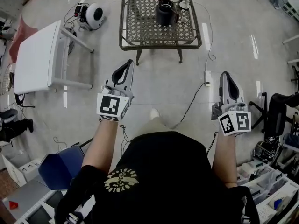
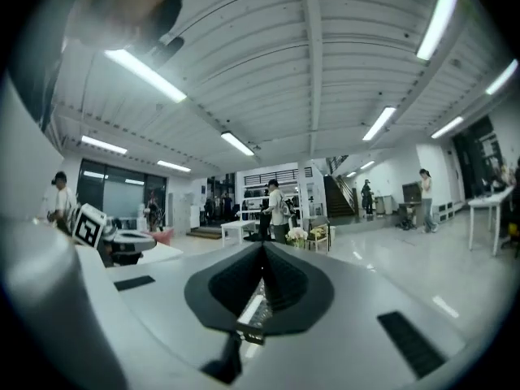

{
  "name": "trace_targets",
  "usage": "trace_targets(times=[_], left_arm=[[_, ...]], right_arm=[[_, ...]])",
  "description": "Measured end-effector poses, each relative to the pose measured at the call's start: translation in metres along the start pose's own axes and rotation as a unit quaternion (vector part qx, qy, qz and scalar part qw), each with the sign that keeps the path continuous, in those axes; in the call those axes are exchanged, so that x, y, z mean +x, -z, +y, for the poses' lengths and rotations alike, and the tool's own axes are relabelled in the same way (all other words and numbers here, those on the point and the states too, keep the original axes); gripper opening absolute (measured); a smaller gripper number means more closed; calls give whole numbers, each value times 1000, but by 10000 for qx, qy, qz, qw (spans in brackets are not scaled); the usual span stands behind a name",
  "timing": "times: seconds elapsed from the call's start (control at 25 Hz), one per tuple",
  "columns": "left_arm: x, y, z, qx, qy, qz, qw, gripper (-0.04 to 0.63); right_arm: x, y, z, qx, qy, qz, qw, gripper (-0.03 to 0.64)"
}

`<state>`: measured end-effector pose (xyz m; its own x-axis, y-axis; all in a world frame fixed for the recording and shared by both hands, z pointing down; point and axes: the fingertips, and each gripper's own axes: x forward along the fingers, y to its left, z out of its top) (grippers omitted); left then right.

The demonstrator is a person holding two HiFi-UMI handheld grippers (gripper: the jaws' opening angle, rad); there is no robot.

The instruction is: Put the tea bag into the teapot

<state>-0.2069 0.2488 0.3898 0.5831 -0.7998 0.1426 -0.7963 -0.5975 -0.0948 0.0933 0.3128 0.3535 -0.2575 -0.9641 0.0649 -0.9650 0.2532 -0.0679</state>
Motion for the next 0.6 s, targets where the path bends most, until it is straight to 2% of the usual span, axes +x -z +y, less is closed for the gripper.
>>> trace_targets(times=[0.08, 0.2, 0.4, 0.6], left_arm=[[4, -7, 7, -90, 6, -127, 9999, -3], [15, -12, 12, -190, 23, -148, 9997, -3], [29, -26, 19, -201, -88, -372, 9991, -3], [51, -25, 30, -319, -190, -305, 9988, -3]], right_arm=[[4, -15, -6, 168, 78, -162, 9997, 6], [13, -25, -12, -39, 127, -225, 9997, 5], [27, -16, -25, 226, 143, -263, 9993, 6], [56, -12, -31, 155, -35, -279, 9995, 6]])
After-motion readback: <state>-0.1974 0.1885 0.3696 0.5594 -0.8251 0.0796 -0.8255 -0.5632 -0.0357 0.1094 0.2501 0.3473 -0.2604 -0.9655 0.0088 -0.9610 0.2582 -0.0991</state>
